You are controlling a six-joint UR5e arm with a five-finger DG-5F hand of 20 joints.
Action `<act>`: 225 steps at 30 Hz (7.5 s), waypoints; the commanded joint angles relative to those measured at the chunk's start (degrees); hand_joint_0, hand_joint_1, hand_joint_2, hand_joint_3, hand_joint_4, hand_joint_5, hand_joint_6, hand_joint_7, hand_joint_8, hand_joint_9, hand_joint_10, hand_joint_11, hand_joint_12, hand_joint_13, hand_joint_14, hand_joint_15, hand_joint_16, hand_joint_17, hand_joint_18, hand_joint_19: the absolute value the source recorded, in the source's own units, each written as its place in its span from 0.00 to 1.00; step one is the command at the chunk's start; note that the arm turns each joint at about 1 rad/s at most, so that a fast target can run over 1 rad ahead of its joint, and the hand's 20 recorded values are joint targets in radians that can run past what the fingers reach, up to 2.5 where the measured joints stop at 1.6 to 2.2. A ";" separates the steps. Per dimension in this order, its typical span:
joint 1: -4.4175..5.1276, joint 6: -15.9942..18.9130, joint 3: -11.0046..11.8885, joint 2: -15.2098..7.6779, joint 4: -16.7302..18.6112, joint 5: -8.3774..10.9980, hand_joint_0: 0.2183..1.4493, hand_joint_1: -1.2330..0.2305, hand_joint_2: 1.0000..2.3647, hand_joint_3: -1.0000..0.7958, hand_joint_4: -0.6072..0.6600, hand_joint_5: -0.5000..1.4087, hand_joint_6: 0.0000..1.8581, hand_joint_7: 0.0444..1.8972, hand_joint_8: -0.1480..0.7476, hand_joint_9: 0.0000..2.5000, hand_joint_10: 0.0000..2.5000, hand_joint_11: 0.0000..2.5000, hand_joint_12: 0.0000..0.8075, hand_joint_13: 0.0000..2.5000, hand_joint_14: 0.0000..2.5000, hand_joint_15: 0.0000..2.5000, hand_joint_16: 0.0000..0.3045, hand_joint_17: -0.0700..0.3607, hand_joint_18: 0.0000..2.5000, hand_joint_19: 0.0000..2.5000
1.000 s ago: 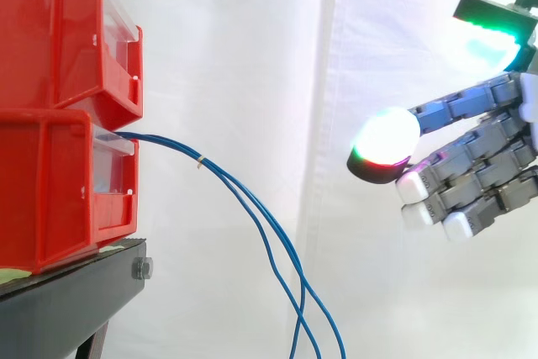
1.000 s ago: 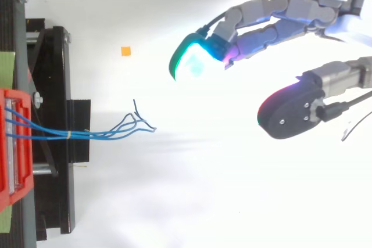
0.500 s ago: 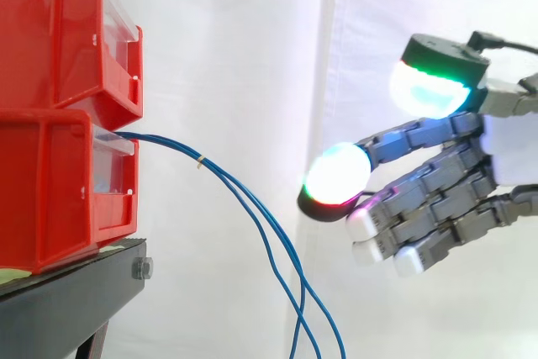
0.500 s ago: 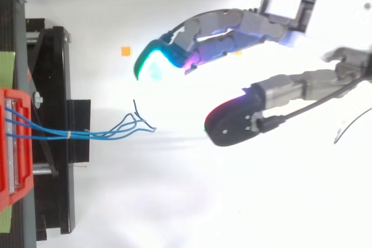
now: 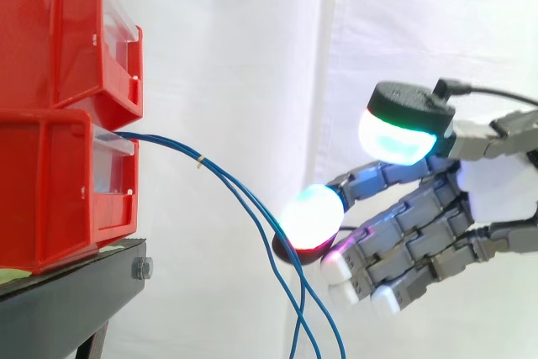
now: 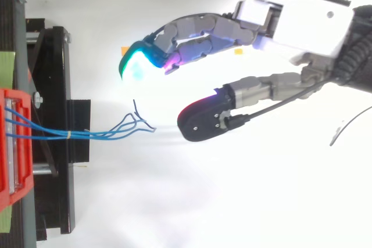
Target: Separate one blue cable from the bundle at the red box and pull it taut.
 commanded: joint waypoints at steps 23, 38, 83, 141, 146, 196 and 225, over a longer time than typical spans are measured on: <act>0.06 2.51 8.58 -9.96 4.85 -3.90 0.24 0.41 0.00 0.28 0.63 0.17 0.27 0.49 0.47 0.22 0.00 0.12 0.44 0.19 0.00 0.09 0.14 0.38 0.16 0.16; -0.73 2.78 8.66 -10.40 7.66 -5.92 0.24 0.41 0.00 0.28 0.62 0.17 0.27 0.53 0.48 0.22 0.00 0.13 0.44 0.20 0.00 0.10 0.14 0.39 0.16 0.16; -0.99 8.05 13.50 -13.22 6.78 -9.26 0.25 0.43 0.00 0.28 0.59 0.19 0.27 0.64 0.49 0.25 0.00 0.16 0.45 0.23 0.00 0.11 0.14 0.39 0.19 0.18; -1.17 7.79 14.82 -13.22 6.52 -9.88 0.27 0.50 0.00 0.28 0.60 0.21 0.30 0.68 0.50 0.30 0.01 0.19 0.45 0.27 0.01 0.13 0.14 0.39 0.23 0.21; -1.17 7.79 14.82 -13.22 6.43 -9.88 0.28 0.49 0.00 0.29 0.60 0.21 0.31 0.68 0.50 0.31 0.01 0.19 0.45 0.27 0.01 0.13 0.14 0.39 0.24 0.21; -1.34 7.52 15.61 -13.22 5.99 -9.96 0.31 0.35 0.01 0.47 0.57 0.17 0.45 0.55 0.50 0.31 0.01 0.24 0.45 0.28 0.01 0.14 0.14 0.39 0.25 0.21; -1.17 7.79 15.61 -13.22 5.99 -9.70 0.30 0.47 0.00 0.30 0.57 0.19 0.41 0.57 0.51 0.34 0.01 0.26 0.45 0.29 0.01 0.15 0.15 0.40 0.27 0.23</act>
